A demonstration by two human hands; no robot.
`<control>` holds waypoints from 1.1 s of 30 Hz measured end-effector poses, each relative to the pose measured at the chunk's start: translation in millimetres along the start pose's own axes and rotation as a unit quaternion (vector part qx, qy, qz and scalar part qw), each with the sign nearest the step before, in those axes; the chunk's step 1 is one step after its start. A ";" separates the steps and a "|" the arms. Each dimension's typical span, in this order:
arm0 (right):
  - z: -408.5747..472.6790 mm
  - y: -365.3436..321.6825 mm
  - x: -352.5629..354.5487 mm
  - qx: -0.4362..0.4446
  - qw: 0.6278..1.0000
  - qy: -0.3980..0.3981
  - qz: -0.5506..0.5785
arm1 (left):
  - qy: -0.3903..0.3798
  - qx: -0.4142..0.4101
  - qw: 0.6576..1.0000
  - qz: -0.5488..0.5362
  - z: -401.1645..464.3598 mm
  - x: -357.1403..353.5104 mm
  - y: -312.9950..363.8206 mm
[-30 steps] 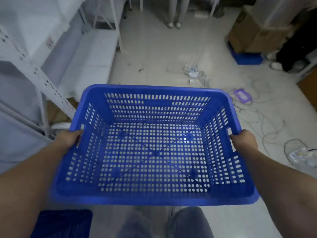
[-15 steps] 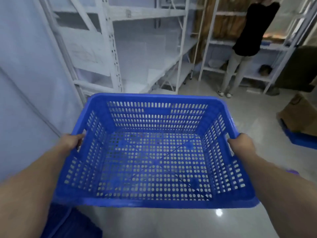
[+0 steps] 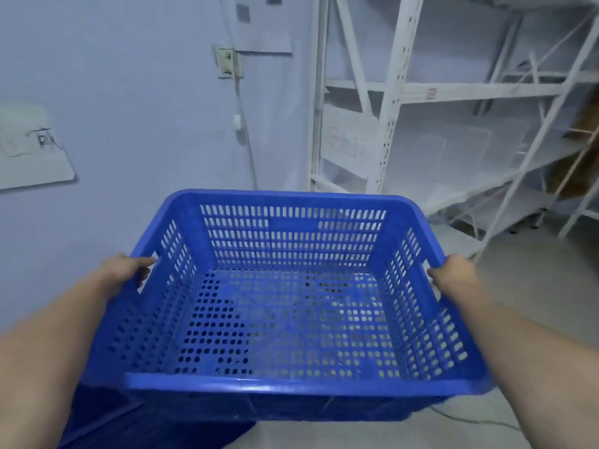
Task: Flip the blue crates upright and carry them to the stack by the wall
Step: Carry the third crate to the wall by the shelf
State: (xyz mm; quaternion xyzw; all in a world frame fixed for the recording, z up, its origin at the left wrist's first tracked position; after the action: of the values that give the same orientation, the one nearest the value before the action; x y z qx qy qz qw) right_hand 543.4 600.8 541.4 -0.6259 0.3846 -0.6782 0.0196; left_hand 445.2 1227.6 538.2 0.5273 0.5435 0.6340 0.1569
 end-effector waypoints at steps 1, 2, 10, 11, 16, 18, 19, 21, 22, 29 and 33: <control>-7.0 -23.2 -13.7 0.012 1.000 -0.011 -0.011 | 0.010 0.005 1.000 0.004 2.6 23.2 -7.2; -10.7 -45.5 -29.3 0.021 0.999 -0.020 -0.021 | 0.017 0.013 1.000 0.010 6.1 46.2 -14.4; -46.1 -242.4 -163.3 0.118 0.989 -0.071 -0.057 | 0.067 0.067 0.994 0.045 71.6 205.9 -92.7; -55.2 -266.0 -178.3 0.128 0.987 -0.073 -0.060 | 0.075 0.082 0.993 0.045 78.0 220.8 -106.8; -92.0 -357.9 -247.8 0.173 0.976 -0.088 -0.097 | 0.118 0.136 0.984 0.012 113.7 284.3 -174.0; -100.7 -385.1 -273.4 0.187 0.971 -0.092 -0.113 | 0.127 0.163 0.978 0.012 122.5 300.1 -200.9; -105.0 -397.3 -285.5 0.195 0.969 -0.092 -0.123 | 0.133 0.175 0.975 0.016 126.3 306.4 -213.1; -110.0 -417.7 -310.1 0.208 0.963 -0.095 -0.144 | 0.144 0.195 0.970 0.025 132.6 314.9 -234.7; -110.9 -426.3 -322.6 0.217 0.959 -0.099 -0.154 | 0.151 0.204 0.967 0.028 135.0 316.5 -245.2; -104.5 -459.3 -399.3 0.232 0.947 -0.126 -0.184 | 0.183 0.255 0.948 0.046 147.8 311.1 -295.4; -92.7 -462.0 -435.8 0.227 0.939 -0.149 -0.212 | 0.185 0.276 0.940 0.077 157.0 297.8 -303.6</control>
State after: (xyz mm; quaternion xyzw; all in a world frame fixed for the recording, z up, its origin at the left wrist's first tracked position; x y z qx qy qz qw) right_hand 767.6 1193.2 437.6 -0.7660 0.0718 -0.6346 0.0739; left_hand 345.8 1649.1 404.1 0.4634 0.6740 0.5561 -0.1474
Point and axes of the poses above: each hand's wrist, its own z-axis towards the middle knuckle, its own x-axis out of the back of the hand, y = z × x, the point moved 6 cm from there along z, towards the middle knuckle, and after that the axes turned 6 degrees about -x, right-handed, at the moved point
